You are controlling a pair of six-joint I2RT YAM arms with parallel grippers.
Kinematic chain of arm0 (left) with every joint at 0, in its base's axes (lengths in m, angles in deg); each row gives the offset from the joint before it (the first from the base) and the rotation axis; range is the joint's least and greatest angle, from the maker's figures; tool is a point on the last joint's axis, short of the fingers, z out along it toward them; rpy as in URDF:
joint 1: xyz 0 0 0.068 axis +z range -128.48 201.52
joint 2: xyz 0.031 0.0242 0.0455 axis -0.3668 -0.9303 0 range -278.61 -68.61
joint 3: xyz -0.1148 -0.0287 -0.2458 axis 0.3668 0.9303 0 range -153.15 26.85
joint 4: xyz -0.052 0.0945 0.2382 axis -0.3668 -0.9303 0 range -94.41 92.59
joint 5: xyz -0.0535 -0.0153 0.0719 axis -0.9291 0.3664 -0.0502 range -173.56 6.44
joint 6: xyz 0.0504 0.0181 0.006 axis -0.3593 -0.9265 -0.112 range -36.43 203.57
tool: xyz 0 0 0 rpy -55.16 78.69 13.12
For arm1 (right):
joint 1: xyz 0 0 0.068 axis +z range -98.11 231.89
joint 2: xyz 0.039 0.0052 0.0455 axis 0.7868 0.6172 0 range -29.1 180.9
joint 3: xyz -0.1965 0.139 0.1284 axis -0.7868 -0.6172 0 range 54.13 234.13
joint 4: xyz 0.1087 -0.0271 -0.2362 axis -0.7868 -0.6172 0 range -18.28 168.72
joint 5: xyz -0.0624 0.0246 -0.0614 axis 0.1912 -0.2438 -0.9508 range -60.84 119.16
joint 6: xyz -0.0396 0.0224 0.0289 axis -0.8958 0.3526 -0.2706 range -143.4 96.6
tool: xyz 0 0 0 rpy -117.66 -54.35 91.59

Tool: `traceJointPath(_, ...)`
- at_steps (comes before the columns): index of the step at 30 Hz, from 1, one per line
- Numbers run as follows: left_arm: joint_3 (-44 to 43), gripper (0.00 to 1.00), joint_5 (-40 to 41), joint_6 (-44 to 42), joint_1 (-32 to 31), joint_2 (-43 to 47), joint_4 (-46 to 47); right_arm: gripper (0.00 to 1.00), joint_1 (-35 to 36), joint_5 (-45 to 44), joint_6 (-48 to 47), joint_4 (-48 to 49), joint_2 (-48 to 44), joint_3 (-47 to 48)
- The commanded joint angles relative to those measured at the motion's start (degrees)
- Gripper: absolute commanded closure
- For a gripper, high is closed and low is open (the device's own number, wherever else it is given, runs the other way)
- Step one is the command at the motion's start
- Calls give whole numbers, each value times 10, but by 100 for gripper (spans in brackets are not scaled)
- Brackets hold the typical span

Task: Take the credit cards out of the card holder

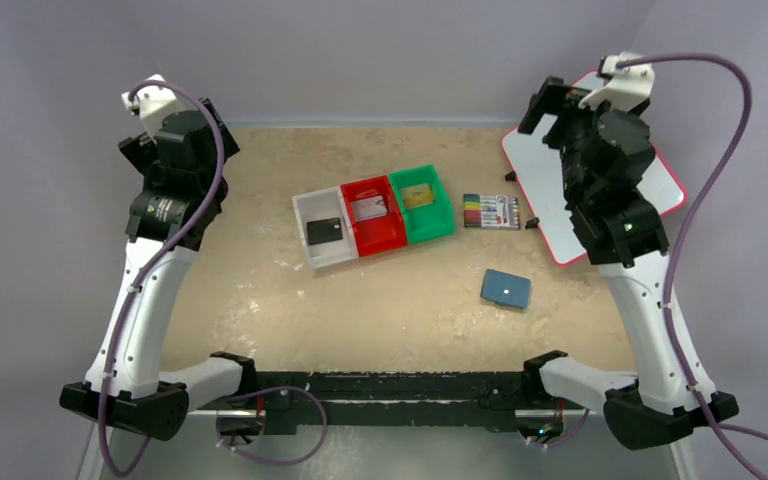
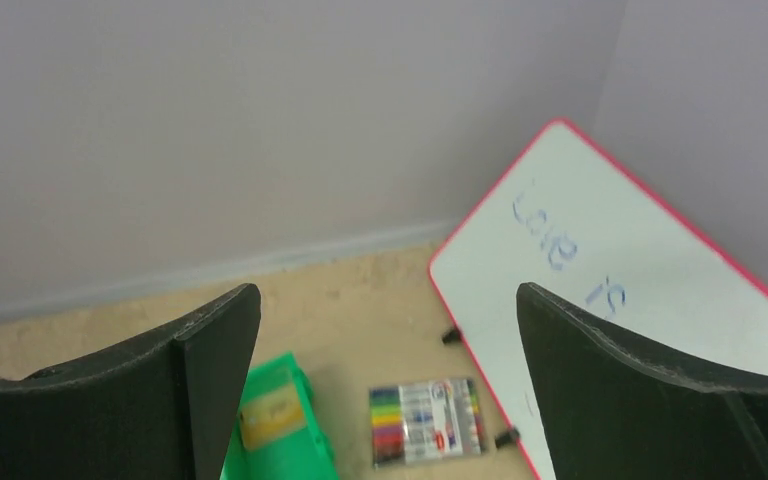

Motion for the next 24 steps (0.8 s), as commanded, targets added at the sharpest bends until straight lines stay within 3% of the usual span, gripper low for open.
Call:
traceJointPath(1, 60, 0, 33, 32, -4, 29, 9, 0, -24, 51, 54, 23, -58, -110)
traceJointPath(4, 117, 0, 44, 57, -7, 50, -1, 0, -42, 90, 90, 26, -110, -226)
traceJointPath(12, 272, 0, 23, 159, -13, 142, -16, 0, -79, 137, 213, -16, -185, -421)
traceJointPath(18, 356, 0, -130, 157, -16, 213, 23, 0, -96, 277, 216, 22, -150, -497)
traceJointPath(24, 393, 0, -267, 161, -17, 209, 41, 1, -100, 411, 189, 57, -41, -488)
